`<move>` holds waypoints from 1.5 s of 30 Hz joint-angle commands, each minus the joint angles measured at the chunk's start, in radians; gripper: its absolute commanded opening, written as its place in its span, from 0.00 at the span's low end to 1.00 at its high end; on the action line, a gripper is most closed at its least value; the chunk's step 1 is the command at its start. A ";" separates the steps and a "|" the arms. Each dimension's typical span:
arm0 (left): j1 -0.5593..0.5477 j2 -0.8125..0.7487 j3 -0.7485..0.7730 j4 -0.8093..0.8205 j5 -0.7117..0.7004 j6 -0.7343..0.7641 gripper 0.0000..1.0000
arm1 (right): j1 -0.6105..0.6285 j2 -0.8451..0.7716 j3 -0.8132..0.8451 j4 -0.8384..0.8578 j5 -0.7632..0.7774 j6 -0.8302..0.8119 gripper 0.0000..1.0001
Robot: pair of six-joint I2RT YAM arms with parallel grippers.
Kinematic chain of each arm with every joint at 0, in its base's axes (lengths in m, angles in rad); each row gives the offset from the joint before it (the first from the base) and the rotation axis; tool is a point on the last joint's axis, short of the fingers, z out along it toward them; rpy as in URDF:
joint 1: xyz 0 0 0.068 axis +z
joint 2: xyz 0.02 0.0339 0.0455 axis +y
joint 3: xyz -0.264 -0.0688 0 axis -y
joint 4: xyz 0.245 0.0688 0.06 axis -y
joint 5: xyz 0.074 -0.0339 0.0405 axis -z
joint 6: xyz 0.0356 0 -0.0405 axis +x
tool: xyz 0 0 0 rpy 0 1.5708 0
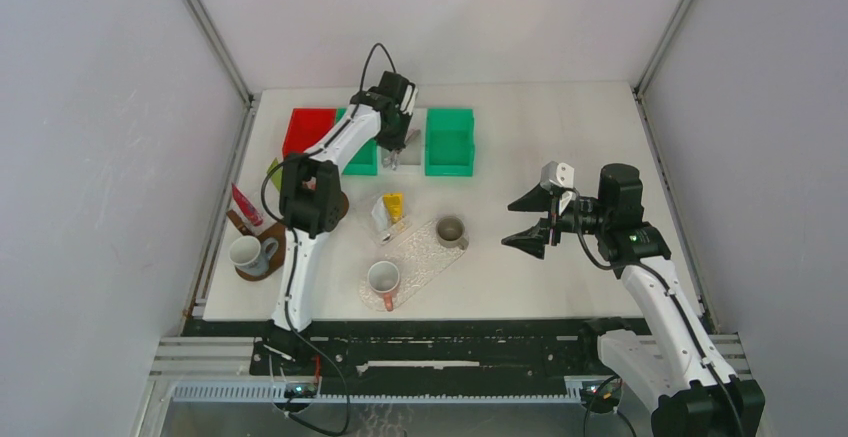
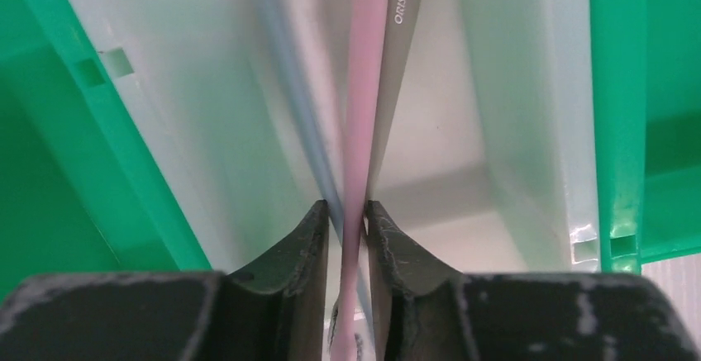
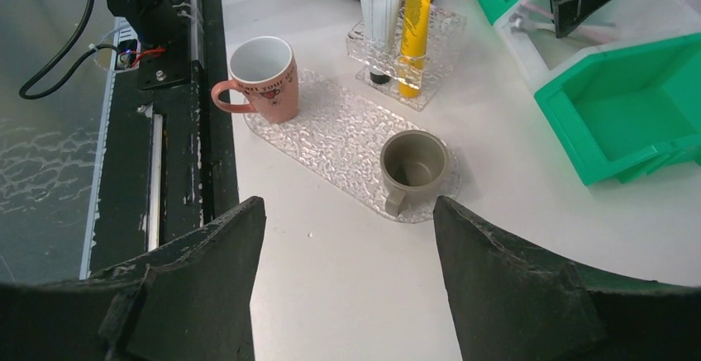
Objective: Prepare toiletry sets of a toothbrush and toothpaste on the tray
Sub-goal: Pick up the toothbrush from the storage box.
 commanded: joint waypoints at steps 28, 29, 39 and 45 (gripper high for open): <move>0.024 -0.037 0.094 -0.027 0.048 -0.016 0.13 | 0.006 0.000 0.039 0.006 0.009 -0.022 0.83; 0.026 -0.034 0.094 -0.029 0.051 -0.017 0.14 | 0.005 0.001 0.039 0.006 0.009 -0.024 0.83; 0.041 -0.029 0.087 -0.040 0.074 -0.027 0.24 | 0.007 0.003 0.038 0.005 0.008 -0.024 0.83; 0.044 -0.029 0.085 -0.042 0.080 -0.028 0.22 | 0.008 0.004 0.038 0.003 0.010 -0.026 0.83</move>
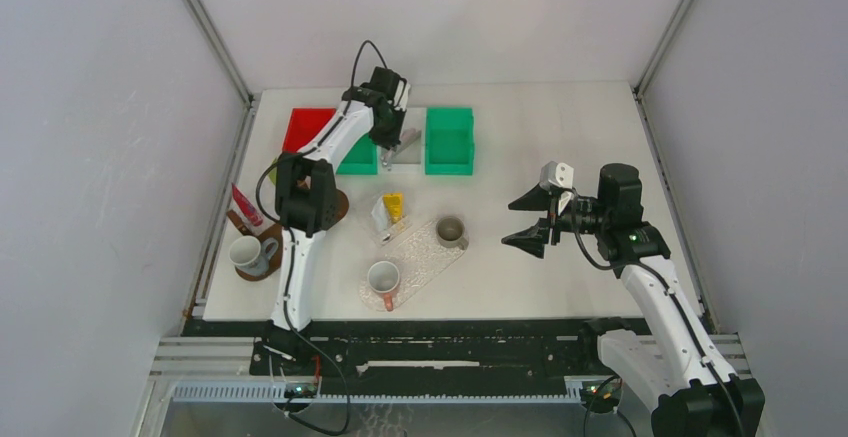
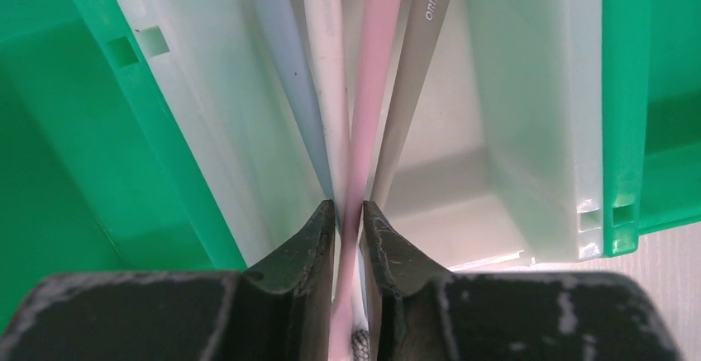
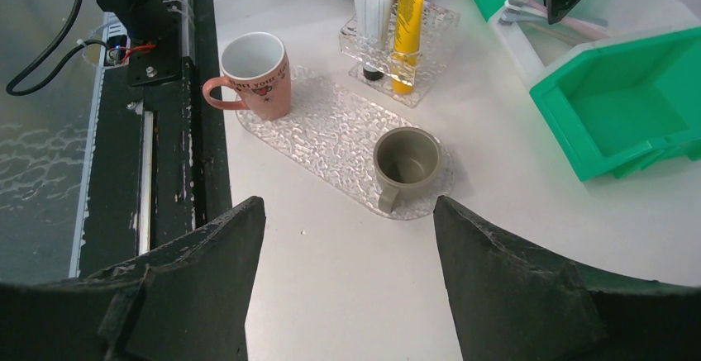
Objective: Prepare toiletry sets of a toothbrush and toothpaste on the tray
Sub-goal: Pick up the toothbrush from the storage box.
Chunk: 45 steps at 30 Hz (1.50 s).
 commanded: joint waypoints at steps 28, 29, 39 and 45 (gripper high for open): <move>0.013 -0.112 0.079 0.004 0.025 -0.026 0.01 | 0.011 0.001 0.039 0.004 -0.004 -0.013 0.83; 0.013 -0.115 0.079 0.003 0.023 -0.023 0.00 | 0.010 0.001 0.039 0.004 -0.003 -0.013 0.83; 0.017 -0.203 0.058 0.006 0.042 -0.009 0.00 | 0.011 0.002 0.039 0.001 -0.007 -0.015 0.83; 0.015 -0.348 -0.063 0.063 0.096 -0.023 0.00 | 0.011 0.004 0.039 -0.011 -0.016 -0.032 0.83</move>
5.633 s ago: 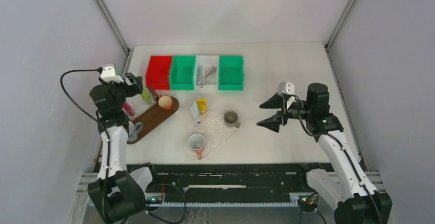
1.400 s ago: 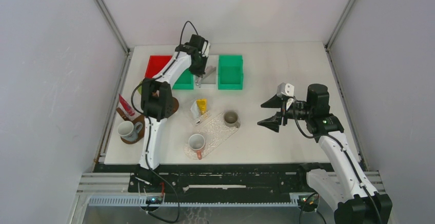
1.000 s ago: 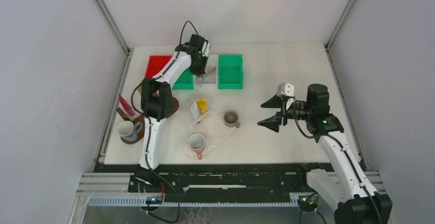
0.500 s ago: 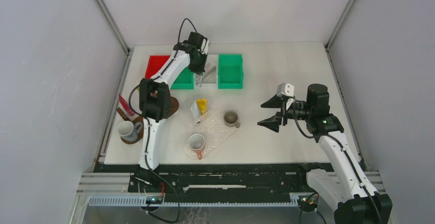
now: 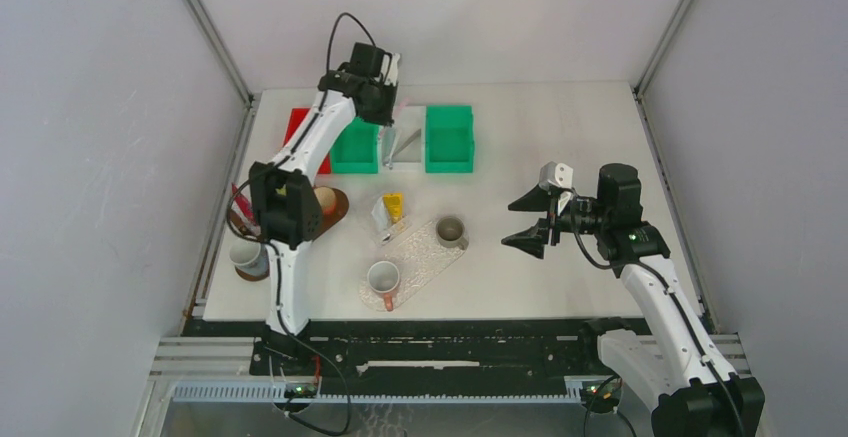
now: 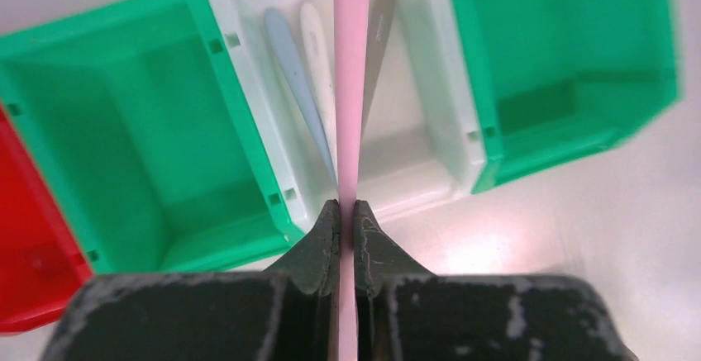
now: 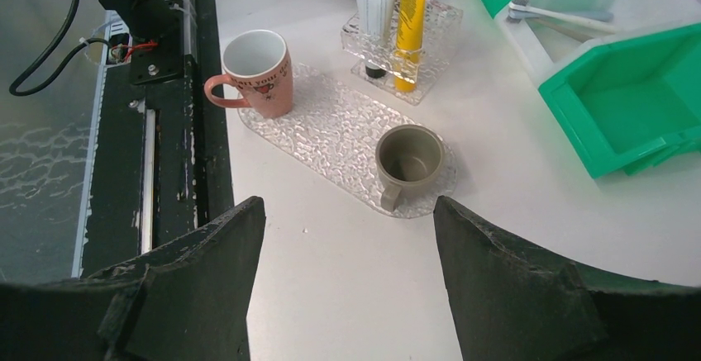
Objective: Prepare toiletry sets of a toothbrush and toothpaste on the tray
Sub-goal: Pick up the toothbrush from the storage box.
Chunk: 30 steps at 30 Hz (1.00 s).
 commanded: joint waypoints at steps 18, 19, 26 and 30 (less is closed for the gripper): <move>-0.175 -0.721 -0.667 0.358 0.407 -0.220 0.00 | -0.070 -0.061 0.057 -0.285 -0.272 -0.444 0.83; -0.204 -0.750 -0.701 0.382 0.426 -0.235 0.00 | -0.075 -0.058 0.071 -0.345 -0.274 -0.516 0.83; -0.378 -0.881 -0.886 0.477 0.463 -0.309 0.00 | -0.075 -0.050 0.270 -0.760 -0.131 -0.898 0.86; -0.463 -0.899 -0.965 0.577 0.495 -0.375 0.00 | -0.058 -0.045 0.372 -0.857 -0.017 -0.971 0.87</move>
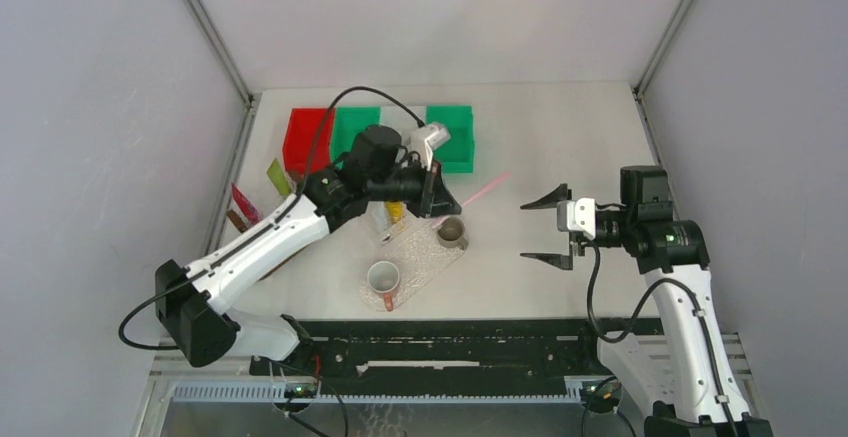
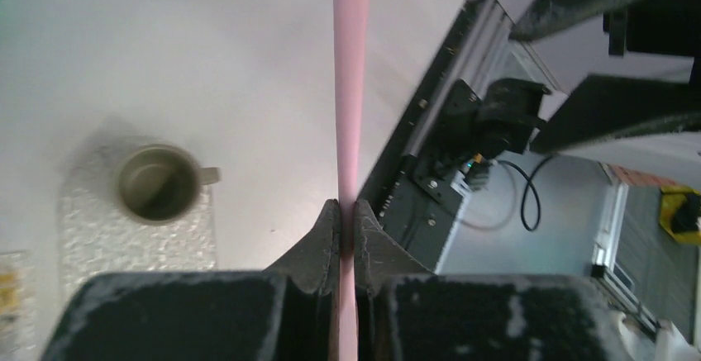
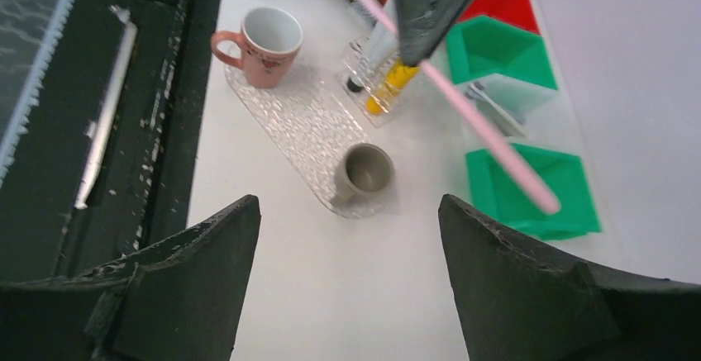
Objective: Prepare toiletry sets of a toothbrush and toothpaste on the tray
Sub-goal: Pick up the toothbrush from the storage box, then place the toothbrush in the cup.
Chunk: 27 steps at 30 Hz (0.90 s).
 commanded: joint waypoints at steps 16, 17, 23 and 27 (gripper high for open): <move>-0.245 0.074 -0.034 0.175 0.137 -0.135 0.00 | 0.162 0.025 0.164 -0.261 0.427 -0.342 0.75; -0.251 0.078 -0.032 0.176 0.138 -0.138 0.01 | 0.189 0.029 0.163 -0.257 0.466 -0.333 0.72; -0.283 0.097 -0.012 0.169 0.130 -0.147 0.00 | 0.286 0.043 0.129 -0.229 0.611 -0.311 0.53; -0.297 0.099 -0.017 0.169 0.117 -0.157 0.00 | 0.331 0.041 0.093 -0.224 0.660 -0.311 0.37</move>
